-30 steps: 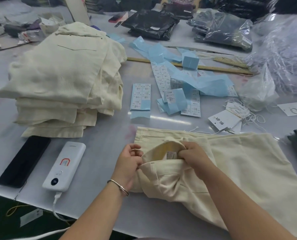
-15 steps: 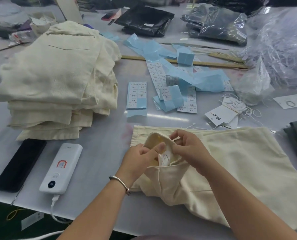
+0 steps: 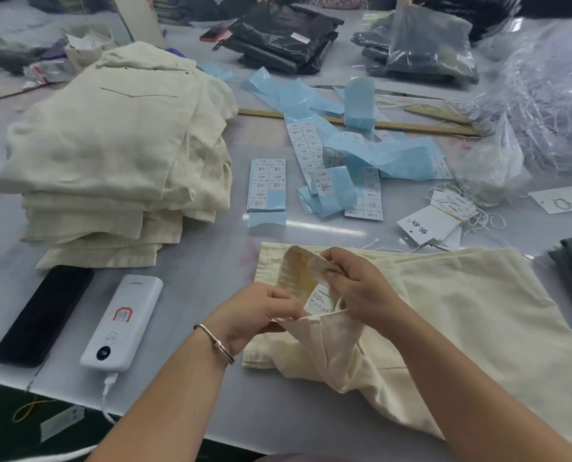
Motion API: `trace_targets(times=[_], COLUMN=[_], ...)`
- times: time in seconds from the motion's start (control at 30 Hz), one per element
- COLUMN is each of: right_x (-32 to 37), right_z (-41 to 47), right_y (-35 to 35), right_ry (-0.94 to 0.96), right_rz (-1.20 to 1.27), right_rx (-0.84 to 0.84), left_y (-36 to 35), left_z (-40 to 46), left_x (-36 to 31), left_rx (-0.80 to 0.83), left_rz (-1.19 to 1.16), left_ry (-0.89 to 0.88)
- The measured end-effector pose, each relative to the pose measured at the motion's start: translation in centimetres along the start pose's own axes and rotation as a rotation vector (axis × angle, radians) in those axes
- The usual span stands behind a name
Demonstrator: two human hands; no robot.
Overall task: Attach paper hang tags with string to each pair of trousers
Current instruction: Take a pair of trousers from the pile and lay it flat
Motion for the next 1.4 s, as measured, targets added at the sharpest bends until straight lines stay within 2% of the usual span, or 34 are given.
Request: trace_targets(times=[0.1, 0.23, 0.37, 0.5, 0.57, 0.67, 0.77, 0.97, 1.4], right_x=[0.2, 0.4, 1.1, 1.2, 1.1, 1.1, 1.2, 0.9, 0.4], right_z=[-0.2, -0.6, -0.6, -0.6, -0.7, -0.5, -0.4, -0.2, 0.2], right_y=[-0.2, 0.6, 1.3, 1.8, 1.9, 2.1, 2.3, 2.9, 3.2], right_ry=[0.029, -0.015, -0.033, -0.076, -0.066, -0.04, -0.054, -0.118, -0.114], right_rz=[0.072, 0.073, 0.082, 0.108, 0.073, 0.03, 0.136, 0.226, 0.26], right_rx=[0.01, 0.042, 0.056, 0.109, 0.165, 0.182, 0.215, 0.245, 0.245], left_y=[-0.1, -0.5, -0.9, -0.9, -1.0, -0.9, -0.8, -0.4, 0.0], left_z=[-0.1, -0.4, -0.4, 0.1, 0.2, 0.1, 0.0, 0.3, 1.6], left_x=[0.2, 0.2, -0.2, -0.3, -0.4, -0.6, -0.7, -0.3, 0.0], left_rx=[-0.05, 0.039, -0.027, -0.287, -0.332, -0.282, -0.201, -0.041, -0.053], left_rz=[-0.186, -0.252, -0.147, 0.106, 0.116, 0.121, 0.142, -0.038, -0.072], left_ry=[-0.068, -0.096, -0.09, -0.117, -0.176, -0.202, -0.159, -0.16, -0.161])
Point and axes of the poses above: each hand's wrist, its own z-axis towards the middle knuckle, its own y-axis out of the back of the hand, x = y × z, the point moved 2 cm from there along z, towards the middle knuckle, and after that the axes turned 13 degrees about x, right-handed, at the moved point
